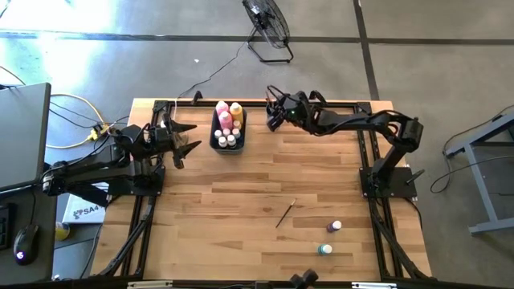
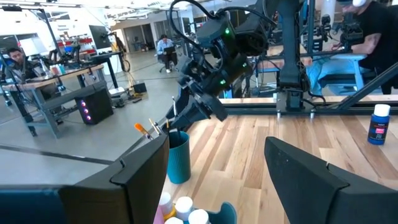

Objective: Pick & Place Paint Supplies
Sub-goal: Put the silver paint brush into the green cup

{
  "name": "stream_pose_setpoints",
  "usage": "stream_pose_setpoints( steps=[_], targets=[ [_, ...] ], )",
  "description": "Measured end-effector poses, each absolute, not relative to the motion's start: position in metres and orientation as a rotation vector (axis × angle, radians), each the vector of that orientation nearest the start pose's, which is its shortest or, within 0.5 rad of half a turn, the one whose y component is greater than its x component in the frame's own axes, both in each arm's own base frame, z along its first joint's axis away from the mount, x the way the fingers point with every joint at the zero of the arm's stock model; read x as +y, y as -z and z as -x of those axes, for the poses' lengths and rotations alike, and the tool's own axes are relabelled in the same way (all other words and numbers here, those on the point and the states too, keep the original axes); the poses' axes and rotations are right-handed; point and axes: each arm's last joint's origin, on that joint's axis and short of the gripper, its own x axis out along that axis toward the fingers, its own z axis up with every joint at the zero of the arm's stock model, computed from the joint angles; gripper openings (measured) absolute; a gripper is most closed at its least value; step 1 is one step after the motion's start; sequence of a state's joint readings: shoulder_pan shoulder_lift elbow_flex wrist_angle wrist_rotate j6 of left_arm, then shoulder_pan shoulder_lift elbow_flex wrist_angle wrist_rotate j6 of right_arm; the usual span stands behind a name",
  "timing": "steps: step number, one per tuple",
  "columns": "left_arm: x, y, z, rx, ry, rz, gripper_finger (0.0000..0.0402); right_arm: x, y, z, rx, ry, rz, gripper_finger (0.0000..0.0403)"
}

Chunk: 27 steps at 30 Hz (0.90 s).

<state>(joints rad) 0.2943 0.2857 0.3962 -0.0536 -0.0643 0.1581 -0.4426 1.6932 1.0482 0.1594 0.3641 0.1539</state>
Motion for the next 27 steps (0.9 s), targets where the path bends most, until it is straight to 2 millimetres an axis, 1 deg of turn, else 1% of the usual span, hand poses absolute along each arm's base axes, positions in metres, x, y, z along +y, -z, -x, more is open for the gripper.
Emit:
stream_pose_setpoints(
  steps=[3,5,8,10,15,19,23,25,27],
  targets=[
    [0.031,-0.270,-0.095,-0.029,-0.362,-0.163,0.0260,-0.172,-0.222,-0.326,0.371,0.839,-0.328,0.0201],
    [0.031,-0.270,-0.095,-0.028,-0.362,-0.163,0.0260,-0.175,-0.222,-0.325,0.348,0.830,-0.400,0.0201],
    [0.031,-0.270,-0.095,-0.028,-0.362,-0.163,0.0260,-0.177,-0.222,-0.324,0.330,0.814,-0.461,0.0201],
    [0.031,-0.270,-0.095,-0.028,-0.362,-0.164,0.0260,-0.177,-0.222,-0.324,0.327,0.810,-0.471,0.0201],
    [0.031,-0.270,-0.095,-0.028,-0.362,-0.164,0.0260,-0.175,-0.222,-0.325,0.356,0.802,-0.392,0.0201],
    [0.031,-0.270,-0.095,-0.028,-0.362,-0.164,0.0260,-0.171,-0.225,-0.325,0.391,0.811,-0.265,0.0196],
    [0.031,-0.270,-0.095,-0.028,-0.362,-0.164,0.0260,-0.164,-0.241,-0.322,0.383,0.817,-0.129,0.0184],
    [0.031,-0.270,-0.095,-0.028,-0.362,-0.164,0.0260,-0.159,-0.252,-0.320,0.364,0.765,-0.119,0.0175],
    [0.031,-0.270,-0.095,-0.028,-0.362,-0.164,0.0260,-0.151,-0.263,-0.318,0.332,0.669,-0.136,0.0161]
  ],
)
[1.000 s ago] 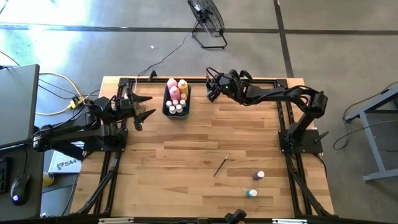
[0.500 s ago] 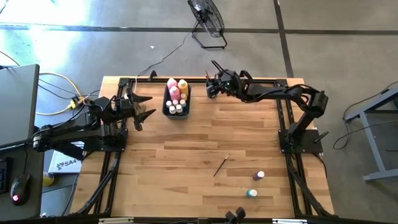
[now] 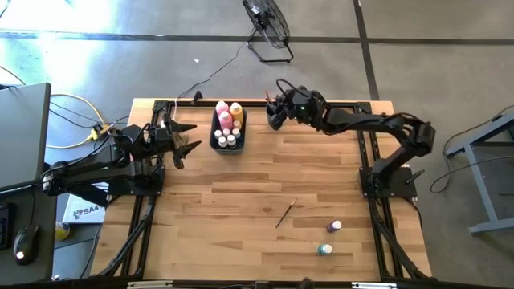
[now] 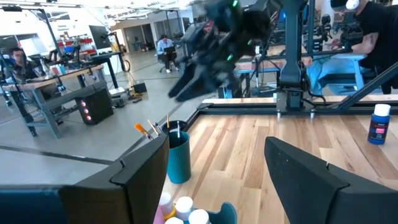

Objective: Pick & Place Paint Supplies
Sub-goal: Put the silver paint brush into the green cup

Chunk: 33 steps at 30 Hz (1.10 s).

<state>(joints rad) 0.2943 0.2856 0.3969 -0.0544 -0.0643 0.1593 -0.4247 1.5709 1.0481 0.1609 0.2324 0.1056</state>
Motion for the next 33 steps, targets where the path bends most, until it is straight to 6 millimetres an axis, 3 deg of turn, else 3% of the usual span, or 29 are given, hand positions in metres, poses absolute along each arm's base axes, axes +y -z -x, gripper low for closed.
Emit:
stream_pose_setpoints(
  steps=[6,13,24,33],
  targets=[
    [0.031,-0.270,-0.095,-0.020,-0.362,-0.163,0.0260,-0.121,-0.282,-0.304,0.411,0.320,-0.200,0.0087],
    [0.031,-0.268,-0.095,-0.004,-0.361,-0.161,0.0260,-0.088,-0.288,-0.281,0.599,0.211,-0.243,0.0009],
    [0.031,-0.268,-0.095,-0.005,-0.361,-0.161,0.0260,-0.041,-0.274,-0.281,0.795,0.091,-0.265,0.0003],
    [0.031,-0.268,-0.095,-0.005,-0.361,-0.161,0.0260,-0.011,-0.271,-0.282,0.839,0.048,-0.348,0.0004]
  ],
)
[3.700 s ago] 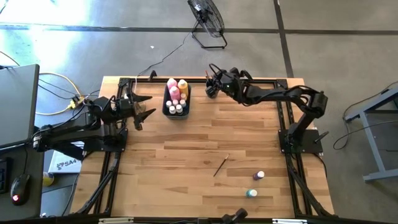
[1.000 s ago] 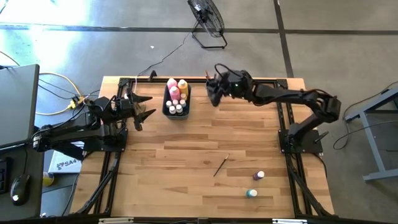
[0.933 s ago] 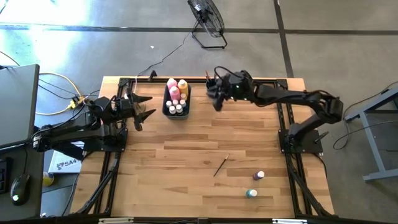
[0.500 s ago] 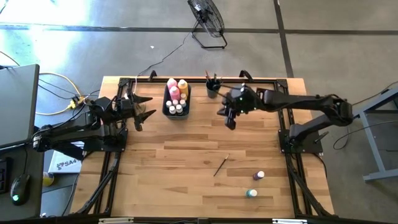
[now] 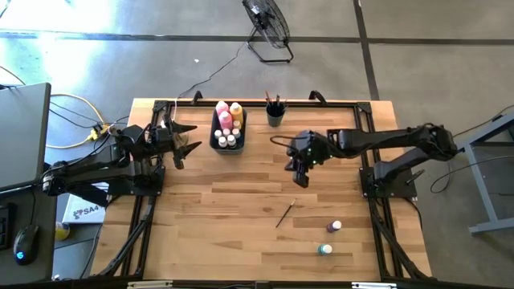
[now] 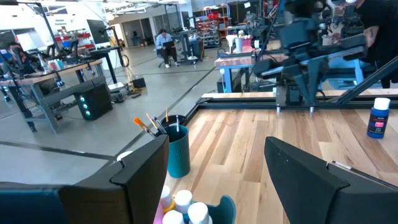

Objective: Pick & Place Paint Supplies
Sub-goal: Put the silver paint brush into the green cup

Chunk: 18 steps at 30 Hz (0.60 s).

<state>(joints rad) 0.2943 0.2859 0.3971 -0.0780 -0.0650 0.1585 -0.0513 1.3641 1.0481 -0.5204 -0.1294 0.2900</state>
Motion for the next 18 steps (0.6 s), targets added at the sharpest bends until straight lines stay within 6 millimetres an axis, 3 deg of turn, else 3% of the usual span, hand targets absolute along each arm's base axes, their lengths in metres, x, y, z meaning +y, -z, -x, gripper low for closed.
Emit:
stream_pose_setpoints(
  steps=[8,18],
  targets=[
    [0.032,-0.268,-0.095,0.000,-0.419,-0.159,0.0260,0.008,-0.270,-0.283,0.829,0.134,-0.231,0.0004],
    [0.033,-0.268,-0.094,-0.011,-0.459,-0.093,0.0260,0.010,-0.267,-0.298,0.741,0.192,-0.199,0.0004]
  ],
)
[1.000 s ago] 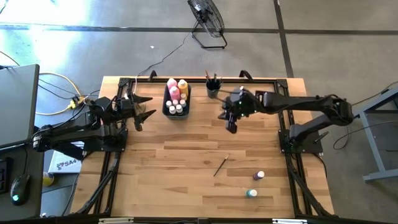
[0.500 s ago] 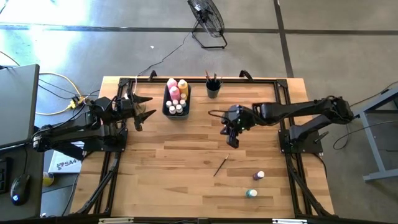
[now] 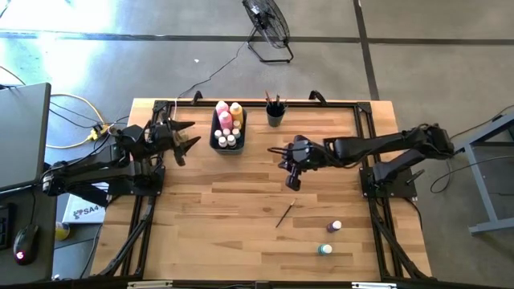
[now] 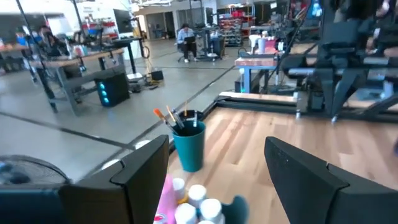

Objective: Pick & Place Paint Supplies
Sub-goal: Put the silver paint brush into the green cup

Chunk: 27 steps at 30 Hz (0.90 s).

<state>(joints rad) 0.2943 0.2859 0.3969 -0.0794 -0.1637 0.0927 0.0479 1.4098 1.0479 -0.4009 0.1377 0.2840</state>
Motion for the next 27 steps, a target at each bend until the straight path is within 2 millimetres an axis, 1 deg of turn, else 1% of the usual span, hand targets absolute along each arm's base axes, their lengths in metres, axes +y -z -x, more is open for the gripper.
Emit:
stream_pose_setpoints(
  steps=[1,3,5,7,9,11,12,14,17,21,23,27],
  targets=[
    [0.033,-0.268,-0.094,-0.015,-0.450,-0.072,0.0260,0.010,-0.266,-0.299,0.734,0.190,-0.201,0.0004],
    [0.032,-0.268,-0.095,-0.025,-0.407,-0.033,0.0260,0.011,-0.258,-0.305,0.757,0.183,-0.201,0.0004],
    [0.030,-0.268,-0.096,-0.031,-0.338,-0.008,0.0260,0.012,-0.253,-0.310,0.760,0.179,-0.201,0.0004],
    [0.028,-0.268,-0.096,-0.032,-0.263,0.007,0.0260,0.015,-0.243,-0.313,0.801,0.186,-0.190,0.0004],
    [0.026,-0.267,-0.097,-0.025,-0.187,0.010,0.0260,0.019,-0.237,-0.314,0.828,0.193,-0.173,0.0003],
    [0.025,-0.266,-0.098,-0.013,-0.119,0.013,0.0260,0.027,-0.229,-0.314,0.874,0.205,-0.129,0.0003],
    [0.024,-0.266,-0.099,-0.008,-0.095,0.015,0.0260,0.032,-0.228,-0.314,0.874,0.206,-0.098,0.0003],
    [0.024,-0.264,-0.101,0.005,-0.081,0.036,0.0260,0.040,-0.227,-0.312,0.886,0.211,-0.027,0.0003],
    [0.026,-0.262,-0.105,0.028,-0.104,0.086,0.0260,0.052,-0.230,-0.309,0.867,0.195,0.062,0.0003],
    [0.030,-0.257,-0.114,0.080,-0.164,0.163,0.0260,0.062,-0.236,-0.303,0.867,0.131,0.145,0.0002],
    [0.033,-0.254,-0.120,0.099,-0.183,0.190,0.0260,0.061,-0.235,-0.301,0.886,0.124,0.157,0.0002],
    [0.037,-0.248,-0.136,0.140,-0.176,0.211,0.0260,0.053,-0.233,-0.300,0.925,0.136,0.176,0.0002]
  ],
)
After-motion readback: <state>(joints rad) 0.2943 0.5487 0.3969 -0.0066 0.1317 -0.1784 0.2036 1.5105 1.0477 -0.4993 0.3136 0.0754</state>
